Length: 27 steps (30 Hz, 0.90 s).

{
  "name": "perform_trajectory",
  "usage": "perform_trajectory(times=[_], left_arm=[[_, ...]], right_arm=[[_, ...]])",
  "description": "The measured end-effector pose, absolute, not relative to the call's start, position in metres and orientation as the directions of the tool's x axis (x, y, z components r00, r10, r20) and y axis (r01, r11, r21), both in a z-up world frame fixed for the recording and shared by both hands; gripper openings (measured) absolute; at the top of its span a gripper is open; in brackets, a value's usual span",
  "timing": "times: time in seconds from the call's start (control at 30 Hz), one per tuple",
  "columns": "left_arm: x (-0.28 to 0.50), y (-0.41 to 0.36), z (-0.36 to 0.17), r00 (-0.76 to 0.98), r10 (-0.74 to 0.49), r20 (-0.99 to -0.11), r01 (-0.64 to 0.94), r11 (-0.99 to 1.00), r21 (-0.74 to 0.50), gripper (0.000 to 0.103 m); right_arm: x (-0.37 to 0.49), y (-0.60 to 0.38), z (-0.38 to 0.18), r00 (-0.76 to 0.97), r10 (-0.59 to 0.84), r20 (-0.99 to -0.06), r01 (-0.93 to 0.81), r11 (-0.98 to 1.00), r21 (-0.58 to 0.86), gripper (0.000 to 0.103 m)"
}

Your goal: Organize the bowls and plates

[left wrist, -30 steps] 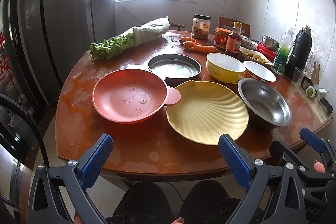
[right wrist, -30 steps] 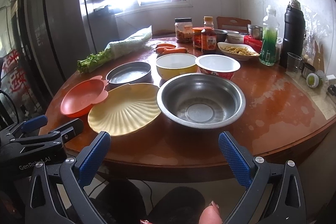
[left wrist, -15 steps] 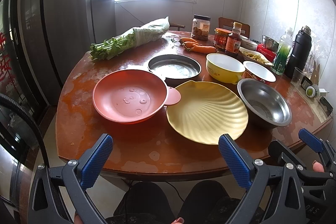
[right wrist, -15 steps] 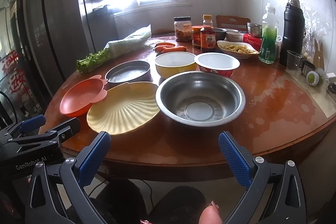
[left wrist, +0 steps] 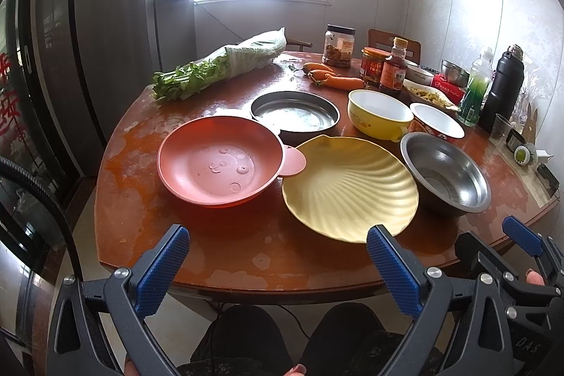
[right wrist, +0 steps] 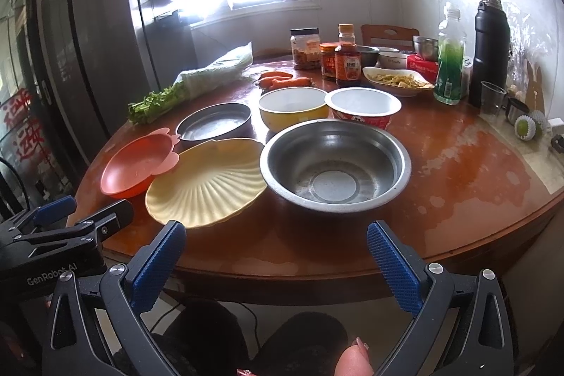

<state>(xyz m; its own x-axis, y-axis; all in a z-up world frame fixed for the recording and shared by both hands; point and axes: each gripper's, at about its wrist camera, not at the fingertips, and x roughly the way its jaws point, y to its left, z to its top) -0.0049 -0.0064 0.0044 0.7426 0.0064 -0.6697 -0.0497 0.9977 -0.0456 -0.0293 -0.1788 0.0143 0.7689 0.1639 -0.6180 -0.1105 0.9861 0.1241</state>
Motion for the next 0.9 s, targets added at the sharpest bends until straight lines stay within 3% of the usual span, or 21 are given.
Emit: perform_trajectory(times=[0.9], left_arm=[[0.008, 0.051, 0.004, 0.754, 0.022, -0.657, -0.115, 0.989, -0.098, 0.102]], right_arm=[[0.005, -0.146, 0.027, 0.753, 0.238, -0.614, -0.18, 0.971, 0.156, 0.103]])
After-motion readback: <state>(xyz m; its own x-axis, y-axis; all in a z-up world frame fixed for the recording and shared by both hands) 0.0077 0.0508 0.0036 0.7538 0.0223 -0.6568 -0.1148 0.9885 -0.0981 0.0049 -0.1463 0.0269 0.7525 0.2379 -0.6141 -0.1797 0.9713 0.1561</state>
